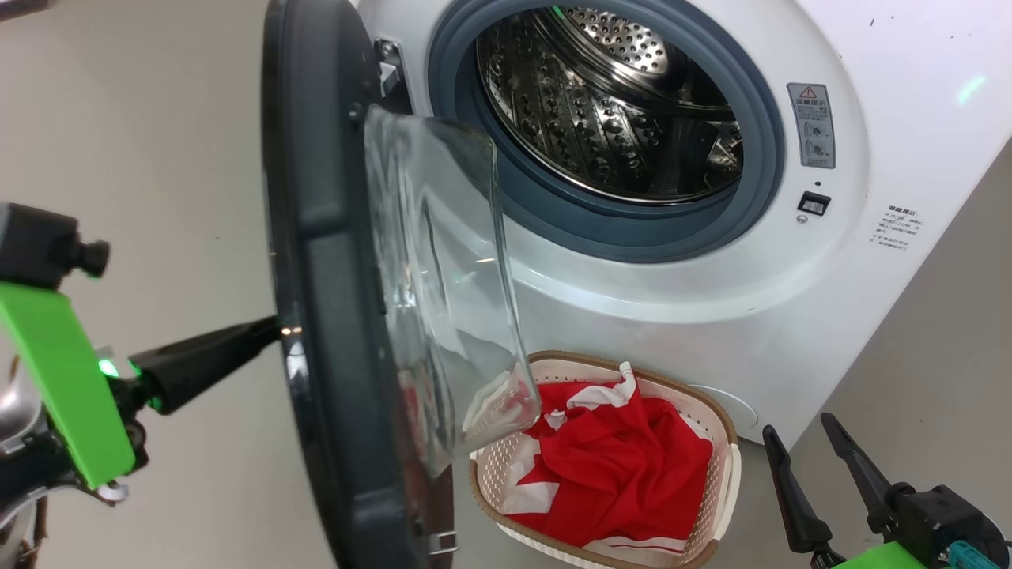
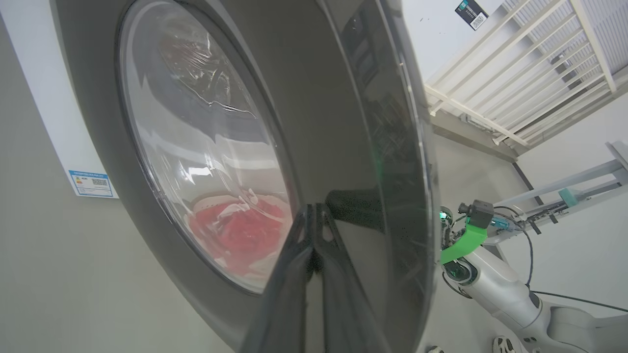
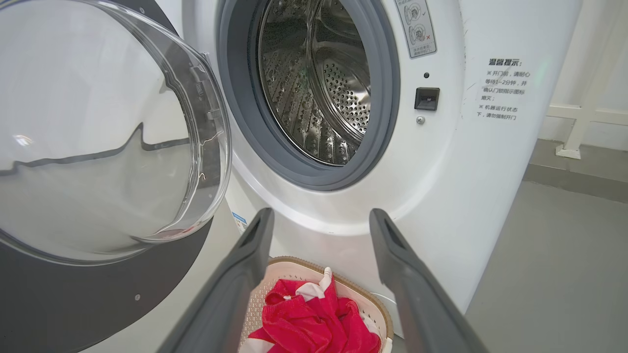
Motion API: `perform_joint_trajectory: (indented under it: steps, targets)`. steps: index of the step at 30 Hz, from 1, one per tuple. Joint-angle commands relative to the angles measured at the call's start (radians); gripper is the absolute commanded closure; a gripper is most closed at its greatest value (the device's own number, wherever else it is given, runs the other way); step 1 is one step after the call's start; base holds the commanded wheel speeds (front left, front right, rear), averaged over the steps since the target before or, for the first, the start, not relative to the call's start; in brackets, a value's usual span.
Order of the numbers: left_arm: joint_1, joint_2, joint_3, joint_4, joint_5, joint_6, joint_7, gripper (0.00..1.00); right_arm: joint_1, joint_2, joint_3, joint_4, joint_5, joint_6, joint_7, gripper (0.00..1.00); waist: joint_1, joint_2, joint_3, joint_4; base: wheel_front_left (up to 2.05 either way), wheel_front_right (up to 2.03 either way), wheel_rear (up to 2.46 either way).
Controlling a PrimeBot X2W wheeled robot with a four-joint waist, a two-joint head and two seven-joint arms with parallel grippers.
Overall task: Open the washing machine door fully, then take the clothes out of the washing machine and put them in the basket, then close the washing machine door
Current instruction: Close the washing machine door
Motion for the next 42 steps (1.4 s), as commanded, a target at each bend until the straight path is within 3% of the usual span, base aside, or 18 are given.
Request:
perform_joint_trajectory:
  steps: [1, 5, 6, 7, 13, 19, 21, 22, 24, 25, 26, 42]
  targets:
    - [-0.047, 0.061, 0.041, -0.010, 0.012, -0.007, -0.018, 1.00, -0.001, -0.010, 0.018, -0.029, -0.014, 0.006, -0.006, 0.00, 0.0000, 0.0000, 0.000, 0.000, 0.00, 0.00, 0.00]
    - [-0.026, 0.082, 0.033, 0.027, 0.026, -0.007, -0.091, 1.00, 0.001, -0.008, 0.018, -0.029, -0.016, 0.006, -0.006, 0.00, 0.0000, 0.0000, -0.003, 0.000, 0.00, 0.00, 0.00]
    - [-0.017, 0.084, 0.034, 0.037, 0.026, -0.007, -0.112, 0.96, 0.000, -0.008, 0.020, -0.028, -0.016, 0.006, -0.006, 0.00, 0.0000, 0.0000, -0.004, 0.001, 0.00, 0.00, 0.00]
    - [-0.007, 0.086, 0.034, 0.046, 0.026, -0.007, -0.133, 0.86, -0.002, -0.009, 0.024, -0.026, -0.016, 0.006, -0.006, 0.00, 0.0000, 0.0000, -0.006, 0.001, 0.00, 0.00, 0.00]
    - [0.084, 0.101, 0.025, 0.079, 0.037, -0.007, -0.256, 0.75, -0.009, -0.010, 0.048, -0.016, -0.013, 0.006, -0.006, 0.00, 0.0000, 0.0000, -0.025, -0.002, 0.00, 0.00, 0.00]
    - [0.188, 0.093, 0.017, 0.105, 0.022, -0.007, -0.375, 0.52, -0.016, -0.018, 0.070, -0.004, -0.006, 0.006, -0.006, 0.00, 0.0000, 0.0000, -0.041, -0.005, 0.00, 0.00, 0.00]
    - [0.221, 0.089, 0.015, 0.112, 0.016, -0.007, -0.413, 0.36, -0.017, -0.020, 0.076, 0.000, -0.004, 0.006, -0.006, 0.00, 0.0000, 0.0000, -0.046, -0.006, 0.00, 0.00, 0.00]
    - [0.221, 0.089, 0.015, 0.112, 0.016, -0.007, -0.413, 0.36, -0.017, -0.020, 0.076, 0.000, -0.004, 0.006, -0.006, 0.00, 0.0000, 0.0000, -0.046, -0.006, 0.00, 0.00, 0.00]
    - [0.253, 0.085, 0.013, 0.122, 0.015, -0.007, -0.453, 0.20, -0.019, -0.022, 0.081, 0.003, -0.002, 0.006, -0.006, 0.00, 0.0000, 0.0000, -0.048, -0.007, 0.00, 0.00, 0.00]
    - [0.268, 0.084, 0.010, 0.127, 0.014, -0.007, -0.470, 0.03, -0.019, -0.023, 0.083, 0.004, -0.001, 0.006, -0.006, 0.00, 0.0000, 0.0000, -0.049, -0.007, 0.00, 0.00, 0.00]
    - [0.283, 0.081, 0.009, 0.132, 0.012, -0.007, -0.490, 0.00, -0.020, -0.024, 0.085, 0.005, 0.000, 0.006, -0.006, 0.00, 0.0000, 0.0000, -0.050, -0.008, 0.00, 0.00, 0.00]
    - [0.430, -0.002, -0.026, 0.276, -0.014, -0.007, -0.842, 0.00, -0.027, -0.029, 0.097, 0.014, 0.003, 0.006, -0.006, 0.00, 0.0000, 0.0000, -0.054, -0.014, 0.00, 0.00, 0.00]
